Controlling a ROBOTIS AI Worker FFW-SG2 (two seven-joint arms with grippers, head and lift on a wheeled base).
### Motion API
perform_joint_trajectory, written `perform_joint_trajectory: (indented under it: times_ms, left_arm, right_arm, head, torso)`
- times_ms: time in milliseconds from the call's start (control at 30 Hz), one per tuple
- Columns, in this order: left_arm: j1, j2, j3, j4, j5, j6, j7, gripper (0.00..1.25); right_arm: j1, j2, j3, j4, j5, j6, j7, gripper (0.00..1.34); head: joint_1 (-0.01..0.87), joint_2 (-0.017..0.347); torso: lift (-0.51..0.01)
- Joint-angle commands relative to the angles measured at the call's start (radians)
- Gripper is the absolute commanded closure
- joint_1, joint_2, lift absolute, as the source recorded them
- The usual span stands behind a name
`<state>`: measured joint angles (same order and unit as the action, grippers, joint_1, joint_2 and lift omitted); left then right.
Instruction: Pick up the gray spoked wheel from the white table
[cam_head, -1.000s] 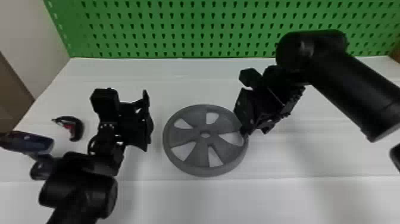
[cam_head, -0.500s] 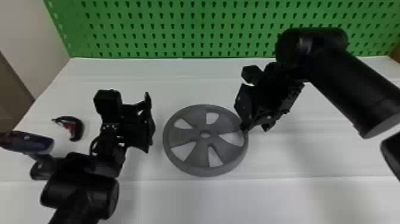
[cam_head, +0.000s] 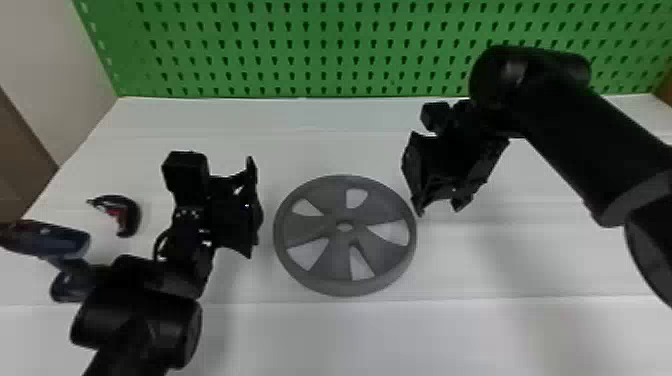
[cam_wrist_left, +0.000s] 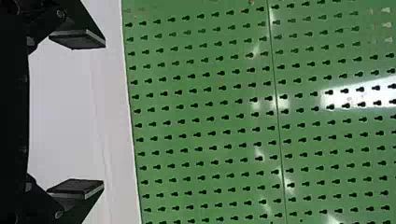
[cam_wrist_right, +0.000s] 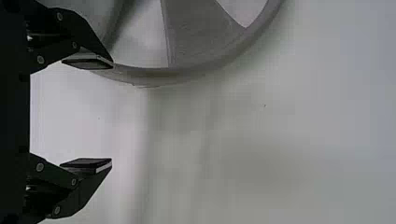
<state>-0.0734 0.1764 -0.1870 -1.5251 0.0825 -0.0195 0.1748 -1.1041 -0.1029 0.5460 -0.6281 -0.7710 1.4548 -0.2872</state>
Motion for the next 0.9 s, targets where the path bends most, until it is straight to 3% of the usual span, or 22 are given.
perform_joint_trajectory:
  times_ms: [0,267,433,867]
  left_arm:
    - [-0.002,0.000,-0.002,0.000,0.002,0.001,0.000,0.21]
    - [0.001,0.000,0.001,0.000,0.005,0.001,0.000,0.21]
    - [0.003,0.000,0.003,0.000,0.005,0.001,0.000,0.21]
    - [0.003,0.000,0.001,0.000,0.006,0.001,0.000,0.21]
  right_arm:
    - [-0.011,0.009,-0.038,0.034,-0.071,-0.030,-0.079,0.51]
    - [0.003,0.037,-0.173,0.061,-0.108,-0.020,-0.175,0.51]
    - [0.020,0.071,-0.284,0.057,-0.048,-0.011,-0.218,0.51]
    - [0.021,0.078,-0.330,0.059,-0.039,0.007,-0.222,0.51]
  head:
    - [0.770,0.044]
    - [0.770,0.044]
    - [0.770,0.044]
    - [0.770,0.044]
  torso:
    - [-0.098]
    - [-0.098]
    - [-0.098]
    - [-0.098]
